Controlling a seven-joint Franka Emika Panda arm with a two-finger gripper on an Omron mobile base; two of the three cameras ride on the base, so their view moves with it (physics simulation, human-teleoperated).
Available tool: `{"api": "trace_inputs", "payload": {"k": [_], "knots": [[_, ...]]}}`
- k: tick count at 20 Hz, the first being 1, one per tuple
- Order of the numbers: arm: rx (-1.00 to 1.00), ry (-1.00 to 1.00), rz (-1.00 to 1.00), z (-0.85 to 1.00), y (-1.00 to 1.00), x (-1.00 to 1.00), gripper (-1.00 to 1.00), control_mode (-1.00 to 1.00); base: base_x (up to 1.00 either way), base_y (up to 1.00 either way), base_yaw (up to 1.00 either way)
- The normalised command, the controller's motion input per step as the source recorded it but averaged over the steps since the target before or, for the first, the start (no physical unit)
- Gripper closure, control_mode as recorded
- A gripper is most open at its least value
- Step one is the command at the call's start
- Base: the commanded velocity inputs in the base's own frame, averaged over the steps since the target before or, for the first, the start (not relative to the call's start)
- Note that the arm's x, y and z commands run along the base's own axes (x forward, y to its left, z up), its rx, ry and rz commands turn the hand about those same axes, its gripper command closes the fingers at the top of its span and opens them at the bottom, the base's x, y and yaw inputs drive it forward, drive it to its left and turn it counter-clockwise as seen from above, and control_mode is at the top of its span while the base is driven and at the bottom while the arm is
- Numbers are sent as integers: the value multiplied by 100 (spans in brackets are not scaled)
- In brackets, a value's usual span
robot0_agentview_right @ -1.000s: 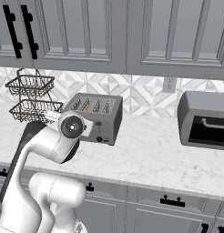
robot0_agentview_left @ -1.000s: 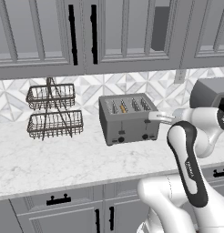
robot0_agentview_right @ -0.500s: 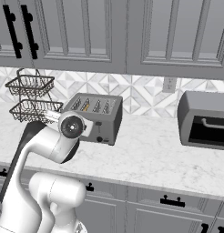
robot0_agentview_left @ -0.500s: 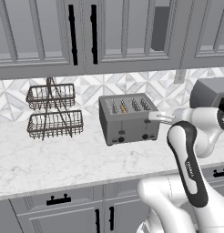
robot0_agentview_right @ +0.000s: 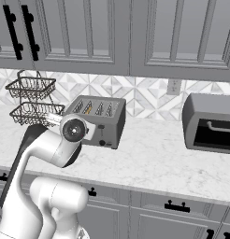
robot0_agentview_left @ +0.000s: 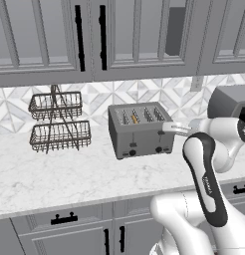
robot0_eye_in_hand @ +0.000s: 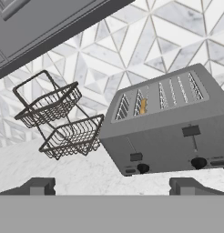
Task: Start the toaster. Once the lever pops up, take the bread to the plate on the dining counter.
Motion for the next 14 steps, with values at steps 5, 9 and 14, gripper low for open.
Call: {"api": "trace_inputs", "payload": {"k": [5, 9, 14], "knots": [[0, 0, 0, 0, 0, 0, -100, -100, 0, 0, 0], [0, 0, 0, 0, 0, 0, -100, -100, 0, 0, 0], [0, 0, 0, 0, 0, 0, -100, -100, 0, 0, 0]]}}
